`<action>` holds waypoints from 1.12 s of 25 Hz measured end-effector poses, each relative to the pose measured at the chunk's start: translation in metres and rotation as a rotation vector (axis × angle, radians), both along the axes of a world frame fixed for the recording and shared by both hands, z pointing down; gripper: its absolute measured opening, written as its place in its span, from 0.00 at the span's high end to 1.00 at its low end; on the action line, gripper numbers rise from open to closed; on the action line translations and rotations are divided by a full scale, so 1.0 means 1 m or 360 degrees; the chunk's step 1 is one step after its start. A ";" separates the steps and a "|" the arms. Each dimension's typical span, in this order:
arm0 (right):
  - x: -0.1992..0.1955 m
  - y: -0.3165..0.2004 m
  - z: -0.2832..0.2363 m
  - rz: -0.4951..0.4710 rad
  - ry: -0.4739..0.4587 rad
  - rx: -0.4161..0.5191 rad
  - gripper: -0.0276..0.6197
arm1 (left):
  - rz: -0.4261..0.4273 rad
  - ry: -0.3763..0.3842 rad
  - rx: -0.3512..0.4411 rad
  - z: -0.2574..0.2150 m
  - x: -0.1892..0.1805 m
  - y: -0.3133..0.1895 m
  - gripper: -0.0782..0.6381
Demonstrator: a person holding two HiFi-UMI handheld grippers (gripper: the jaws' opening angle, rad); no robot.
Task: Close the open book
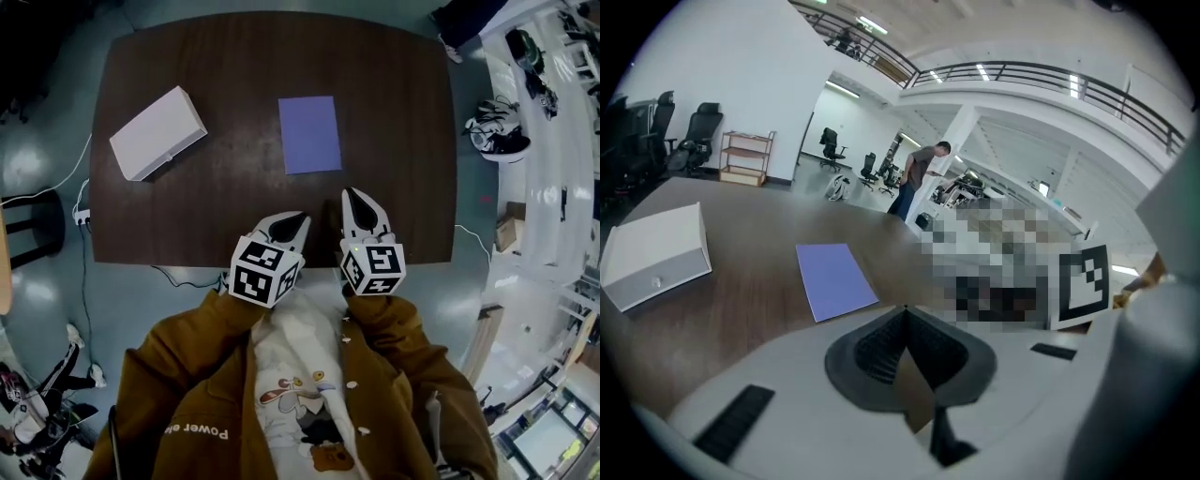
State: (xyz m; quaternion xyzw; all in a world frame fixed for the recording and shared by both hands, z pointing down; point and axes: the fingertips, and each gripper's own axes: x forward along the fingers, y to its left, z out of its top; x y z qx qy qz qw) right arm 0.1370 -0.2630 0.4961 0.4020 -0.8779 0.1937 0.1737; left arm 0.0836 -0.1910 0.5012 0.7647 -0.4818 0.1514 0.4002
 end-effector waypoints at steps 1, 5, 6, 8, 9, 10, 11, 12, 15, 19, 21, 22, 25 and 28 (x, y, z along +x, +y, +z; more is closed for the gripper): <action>0.002 0.002 -0.004 0.0026 -0.0009 0.0005 0.95 | 0.0009 -0.0006 0.0013 -0.003 0.000 -0.001 0.88; 0.010 0.013 -0.019 0.0095 -0.0002 0.0022 0.95 | 0.0031 -0.0029 0.0049 -0.014 0.004 -0.003 0.88; 0.010 0.017 -0.022 0.0102 0.0000 0.0030 0.95 | 0.0036 -0.0033 0.0056 -0.016 0.005 -0.003 0.88; 0.010 0.023 -0.025 0.0111 0.0001 0.0035 0.95 | 0.0042 -0.0035 0.0069 -0.018 0.005 -0.005 0.88; 0.010 0.026 -0.025 0.0113 0.0001 0.0033 0.95 | 0.0043 -0.0034 0.0075 -0.019 0.005 -0.005 0.88; 0.009 0.029 -0.025 0.0113 0.0001 0.0031 0.95 | 0.0045 -0.0034 0.0079 -0.019 0.005 -0.005 0.88; 0.009 0.032 -0.025 0.0111 0.0000 0.0029 0.95 | 0.0048 -0.0035 0.0083 -0.020 0.006 -0.005 0.88; 0.008 0.034 -0.025 0.0107 -0.0001 0.0027 0.95 | 0.0053 -0.0037 0.0086 -0.020 0.007 -0.005 0.88; 0.007 0.038 -0.023 0.0102 0.0002 0.0028 0.95 | 0.0062 -0.0045 0.0094 -0.020 0.008 -0.003 0.88; 0.009 0.039 -0.021 0.0113 0.0005 0.0026 0.95 | 0.0061 -0.0045 0.0097 -0.019 0.008 -0.001 0.88; 0.012 0.042 -0.024 0.0116 -0.0002 0.0022 0.95 | 0.0061 -0.0047 0.0096 -0.022 0.010 0.002 0.88; 0.014 0.043 -0.025 0.0118 -0.0006 0.0020 0.95 | 0.0062 -0.0048 0.0095 -0.024 0.012 0.003 0.88; 0.018 0.046 -0.026 0.0124 -0.0014 0.0015 0.95 | 0.0065 -0.0047 0.0098 -0.025 0.017 0.006 0.88; 0.022 0.048 -0.026 0.0128 -0.0014 0.0014 0.95 | 0.0064 -0.0042 0.0099 -0.026 0.020 0.009 0.88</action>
